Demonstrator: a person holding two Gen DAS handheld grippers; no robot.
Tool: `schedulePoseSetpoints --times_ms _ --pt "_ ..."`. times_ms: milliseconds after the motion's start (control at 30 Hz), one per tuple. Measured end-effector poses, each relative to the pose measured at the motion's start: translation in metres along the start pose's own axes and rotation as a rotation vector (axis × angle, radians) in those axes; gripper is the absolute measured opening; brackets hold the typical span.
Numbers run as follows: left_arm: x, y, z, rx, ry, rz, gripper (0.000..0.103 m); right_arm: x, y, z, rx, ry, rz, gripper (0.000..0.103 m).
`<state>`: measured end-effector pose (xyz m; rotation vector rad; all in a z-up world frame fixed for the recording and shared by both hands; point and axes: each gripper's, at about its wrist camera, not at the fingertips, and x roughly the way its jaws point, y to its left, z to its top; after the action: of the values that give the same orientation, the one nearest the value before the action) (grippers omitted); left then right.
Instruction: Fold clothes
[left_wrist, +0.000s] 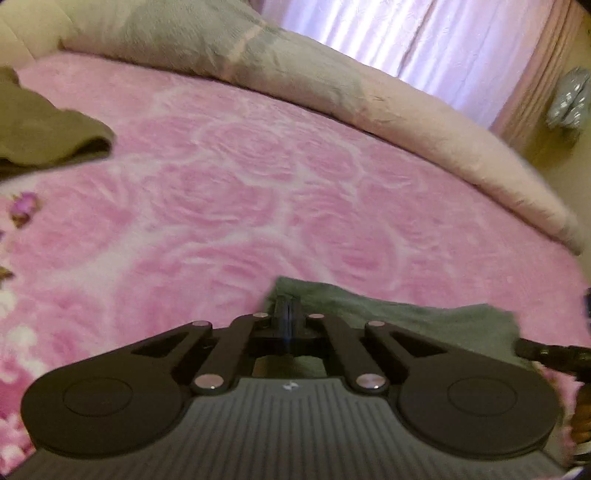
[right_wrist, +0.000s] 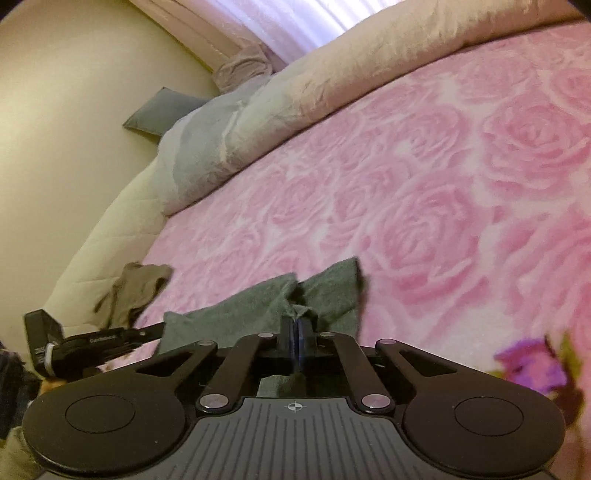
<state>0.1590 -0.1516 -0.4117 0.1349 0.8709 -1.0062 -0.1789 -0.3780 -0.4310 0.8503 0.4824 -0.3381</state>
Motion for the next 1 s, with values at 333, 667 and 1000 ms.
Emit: schedulePoseSetpoints --times_ms 333,667,1000 --pt "-0.044 -0.025 0.002 0.116 -0.076 -0.019 0.000 -0.011 0.055 -0.008 -0.221 -0.125 -0.232 0.045" --pt "0.015 -0.059 -0.012 0.225 0.027 -0.112 0.003 0.059 0.064 -0.007 -0.401 0.035 -0.226 0.014" --pt "-0.048 -0.042 -0.018 0.100 -0.062 -0.015 0.007 -0.029 0.050 -0.013 -0.263 -0.131 -0.362 0.015"
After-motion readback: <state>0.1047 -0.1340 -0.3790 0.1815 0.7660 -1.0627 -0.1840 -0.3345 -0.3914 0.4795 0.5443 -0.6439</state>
